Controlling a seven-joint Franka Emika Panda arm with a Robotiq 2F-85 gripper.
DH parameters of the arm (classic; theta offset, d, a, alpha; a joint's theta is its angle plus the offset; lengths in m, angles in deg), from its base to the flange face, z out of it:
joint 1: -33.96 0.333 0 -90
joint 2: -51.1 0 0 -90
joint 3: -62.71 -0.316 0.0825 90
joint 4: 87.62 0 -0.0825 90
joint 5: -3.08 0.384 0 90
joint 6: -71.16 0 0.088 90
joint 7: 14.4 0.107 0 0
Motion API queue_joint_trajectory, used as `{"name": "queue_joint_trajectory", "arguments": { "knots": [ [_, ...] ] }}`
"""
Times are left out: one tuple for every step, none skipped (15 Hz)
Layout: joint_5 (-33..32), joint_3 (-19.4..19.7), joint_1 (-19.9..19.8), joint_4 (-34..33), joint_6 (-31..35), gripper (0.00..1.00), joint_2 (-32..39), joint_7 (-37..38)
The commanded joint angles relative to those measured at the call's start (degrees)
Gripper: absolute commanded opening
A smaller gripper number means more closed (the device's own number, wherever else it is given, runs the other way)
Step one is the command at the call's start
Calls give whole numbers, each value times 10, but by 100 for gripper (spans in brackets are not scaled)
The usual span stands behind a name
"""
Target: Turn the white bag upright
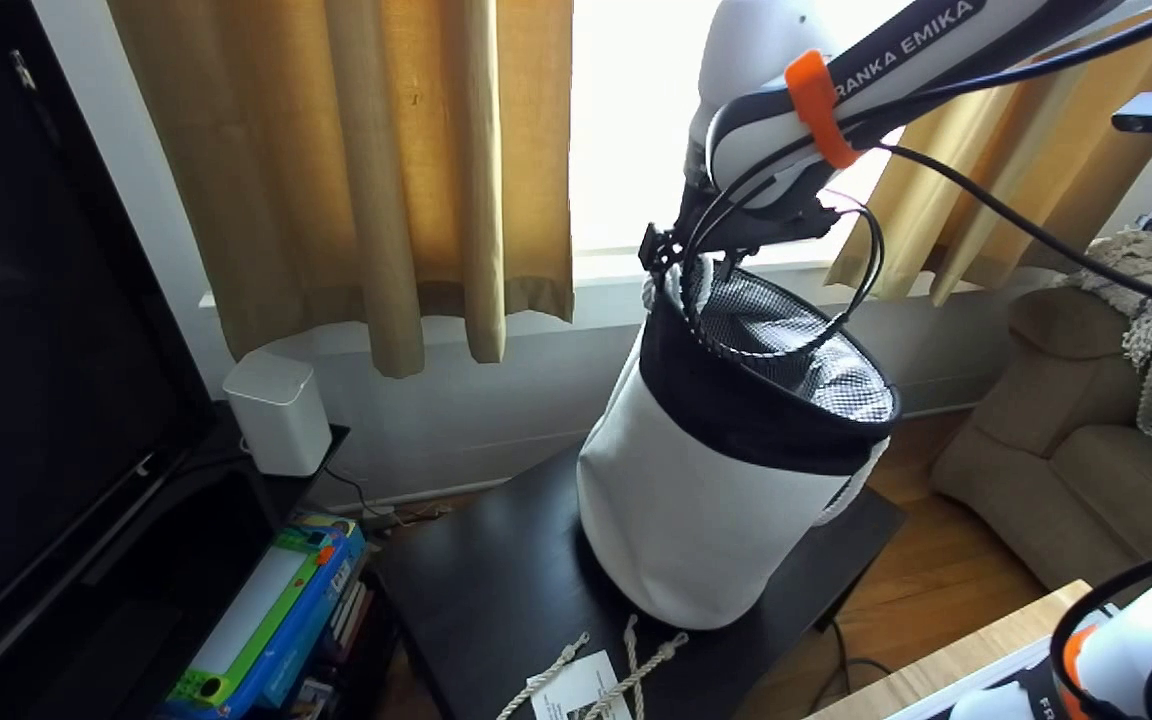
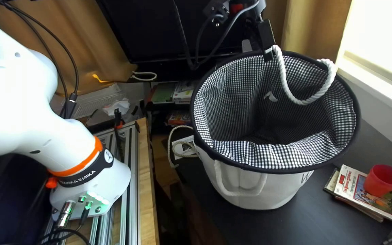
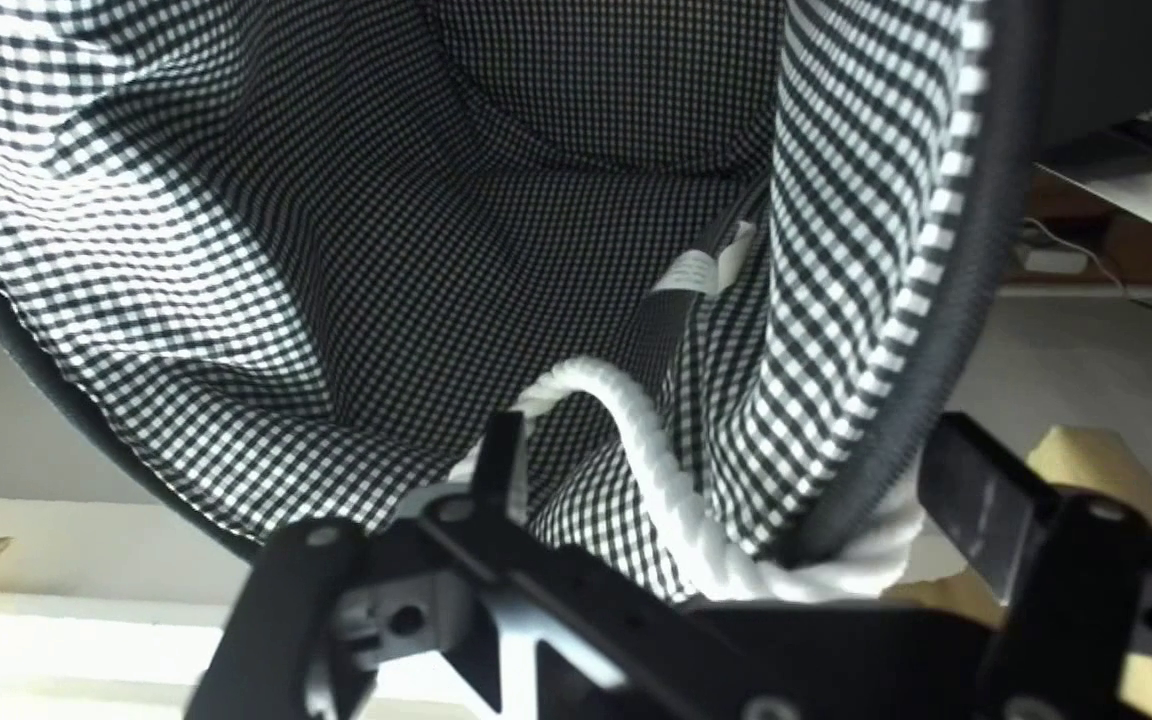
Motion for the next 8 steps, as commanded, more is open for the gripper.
{"name": "queue_joint_trajectory", "arguments": {
  "knots": [
    [55,8,-4,20,4,100,-57,-47],
    [61,8,-6,16,-8,100,-70,-50],
    [66,8,-9,15,-11,100,-80,-55],
    [72,9,-11,13,-16,100,-93,-61],
    [82,9,-13,11,-28,100,-104,-70],
    [87,10,-15,10,-38,100,-116,-72],
    [93,10,-17,6,-60,100,-130,-80],
    [89,8,-22,3,-77,100,-142,-75]
  ]
}}
